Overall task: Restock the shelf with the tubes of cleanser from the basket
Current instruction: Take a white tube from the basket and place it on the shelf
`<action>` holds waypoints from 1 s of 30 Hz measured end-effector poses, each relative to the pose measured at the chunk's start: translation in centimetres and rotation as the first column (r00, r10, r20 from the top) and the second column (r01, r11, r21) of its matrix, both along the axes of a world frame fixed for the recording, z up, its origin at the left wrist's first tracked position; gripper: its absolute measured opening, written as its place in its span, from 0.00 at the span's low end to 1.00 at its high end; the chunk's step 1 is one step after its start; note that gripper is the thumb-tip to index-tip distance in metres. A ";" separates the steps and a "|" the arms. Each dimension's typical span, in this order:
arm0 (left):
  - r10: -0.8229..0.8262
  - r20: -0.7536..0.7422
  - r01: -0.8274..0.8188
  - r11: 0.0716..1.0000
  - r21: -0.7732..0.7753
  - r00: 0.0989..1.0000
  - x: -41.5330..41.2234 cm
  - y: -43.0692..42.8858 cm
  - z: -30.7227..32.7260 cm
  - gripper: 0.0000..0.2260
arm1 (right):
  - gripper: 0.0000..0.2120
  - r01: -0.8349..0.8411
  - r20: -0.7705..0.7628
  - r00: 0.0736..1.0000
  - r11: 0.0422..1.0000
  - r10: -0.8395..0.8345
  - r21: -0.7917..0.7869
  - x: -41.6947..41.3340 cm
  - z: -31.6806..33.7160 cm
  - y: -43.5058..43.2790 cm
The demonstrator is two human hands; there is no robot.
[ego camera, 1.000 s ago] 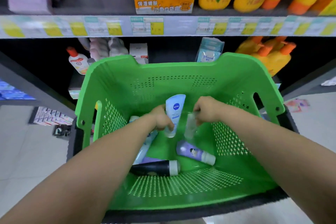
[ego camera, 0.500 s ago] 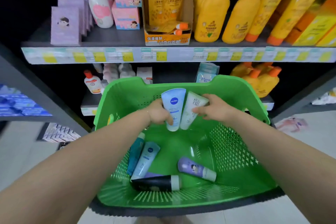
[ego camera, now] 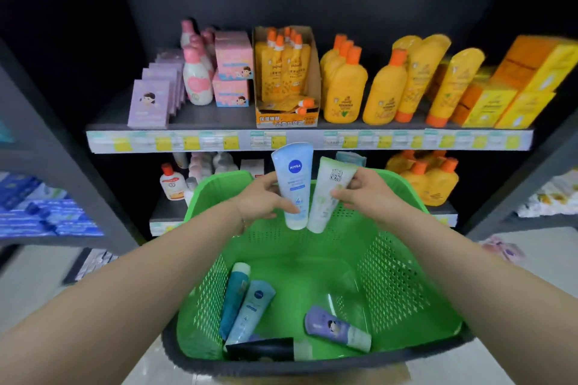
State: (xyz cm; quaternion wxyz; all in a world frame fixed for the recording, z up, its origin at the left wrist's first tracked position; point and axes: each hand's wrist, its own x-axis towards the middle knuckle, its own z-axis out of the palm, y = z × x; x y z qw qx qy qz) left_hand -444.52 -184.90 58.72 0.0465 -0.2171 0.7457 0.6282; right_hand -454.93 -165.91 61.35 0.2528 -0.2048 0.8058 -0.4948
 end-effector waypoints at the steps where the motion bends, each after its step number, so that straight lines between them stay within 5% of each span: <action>1: 0.003 -0.027 -0.003 1.000 -0.001 1.000 0.1 0.1 0.5 0.23 | 0.10 0.006 -0.011 1.000 1.000 -0.006 -0.015 0.0 0.5 -0.1; 10: 0.022 -0.212 -0.027 0.999 -0.019 0.977 0.1 0.3 5.4 0.19 | 0.09 0.023 -0.223 0.973 0.985 -0.061 -0.172 -0.2 5.9 -0.8; 15: 0.072 -0.297 -0.074 0.997 0.004 0.952 -0.1 0.0 8.7 0.23 | 0.11 0.009 -0.280 0.957 0.973 -0.075 -0.229 -0.8 9.5 -1.5; 30: 0.128 -0.521 -0.139 0.990 0.019 0.844 -0.2 -0.9 17.9 0.12 | 0.11 -0.108 -0.424 0.903 0.919 -0.069 -0.380 -0.8 19.8 -2.8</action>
